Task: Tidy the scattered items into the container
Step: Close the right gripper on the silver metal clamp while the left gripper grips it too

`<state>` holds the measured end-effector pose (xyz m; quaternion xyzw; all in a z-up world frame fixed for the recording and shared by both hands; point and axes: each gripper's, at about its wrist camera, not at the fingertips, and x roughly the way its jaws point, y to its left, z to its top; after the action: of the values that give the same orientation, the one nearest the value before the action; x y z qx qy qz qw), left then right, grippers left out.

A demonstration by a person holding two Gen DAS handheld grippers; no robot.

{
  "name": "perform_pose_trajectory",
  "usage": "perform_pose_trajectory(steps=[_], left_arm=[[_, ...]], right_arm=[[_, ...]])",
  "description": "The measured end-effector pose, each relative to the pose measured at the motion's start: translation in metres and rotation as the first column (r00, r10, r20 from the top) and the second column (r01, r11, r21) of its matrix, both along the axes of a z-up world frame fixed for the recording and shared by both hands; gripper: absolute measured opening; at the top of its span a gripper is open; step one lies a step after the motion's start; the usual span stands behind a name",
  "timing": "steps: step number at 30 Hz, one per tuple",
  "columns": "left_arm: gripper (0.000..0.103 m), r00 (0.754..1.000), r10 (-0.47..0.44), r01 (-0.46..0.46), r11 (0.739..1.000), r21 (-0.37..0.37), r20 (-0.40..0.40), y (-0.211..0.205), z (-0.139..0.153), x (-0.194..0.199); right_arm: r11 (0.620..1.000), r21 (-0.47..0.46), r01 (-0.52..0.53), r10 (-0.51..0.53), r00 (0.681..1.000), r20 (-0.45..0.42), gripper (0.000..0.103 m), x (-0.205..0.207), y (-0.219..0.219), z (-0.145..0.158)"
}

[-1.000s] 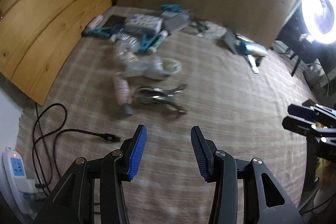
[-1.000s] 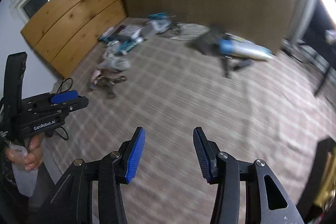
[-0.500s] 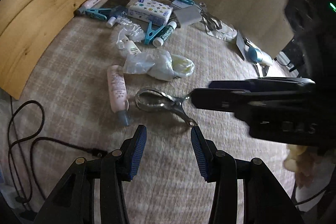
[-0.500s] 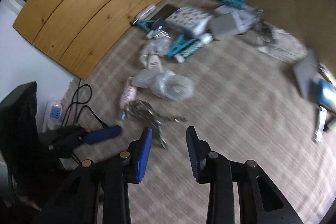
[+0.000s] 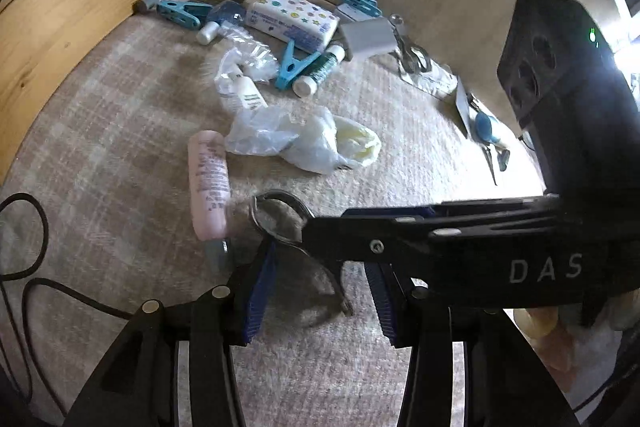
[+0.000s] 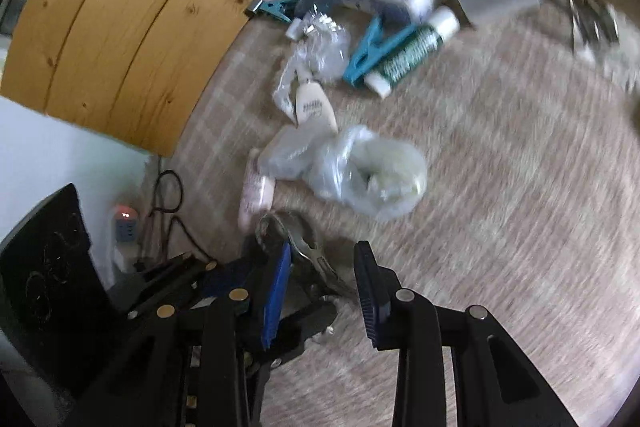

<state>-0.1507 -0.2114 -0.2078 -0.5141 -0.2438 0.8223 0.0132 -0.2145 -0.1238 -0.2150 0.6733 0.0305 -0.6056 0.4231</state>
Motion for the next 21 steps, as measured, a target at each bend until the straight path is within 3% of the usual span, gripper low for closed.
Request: perform_pose_trajectory(steps=[2, 4, 13, 21], left_arm=[[0.044, 0.999, -0.035, 0.035, 0.999, 0.016, -0.002, 0.009, 0.000, 0.001], [0.038, 0.998, -0.064, 0.064, 0.998, -0.015, -0.015, 0.024, 0.003, 0.005], [0.036, 0.991, -0.134, 0.133, 0.991, -0.010, -0.027, 0.063, 0.011, 0.017], [0.035, 0.975, -0.211, 0.210, 0.977, -0.024, -0.063, 0.120, 0.032, 0.030]], right_arm=[[1.000, -0.014, 0.013, -0.013, 1.000, 0.026, 0.027, 0.003, 0.006, -0.003], [0.999, -0.022, 0.028, -0.028, 0.999, 0.042, 0.027, 0.009, 0.015, -0.005], [0.989, -0.060, 0.136, -0.133, 0.990, 0.053, 0.024, 0.019, 0.062, -0.006], [0.974, -0.101, 0.205, -0.202, 0.979, 0.035, 0.024, 0.032, 0.119, 0.017]])
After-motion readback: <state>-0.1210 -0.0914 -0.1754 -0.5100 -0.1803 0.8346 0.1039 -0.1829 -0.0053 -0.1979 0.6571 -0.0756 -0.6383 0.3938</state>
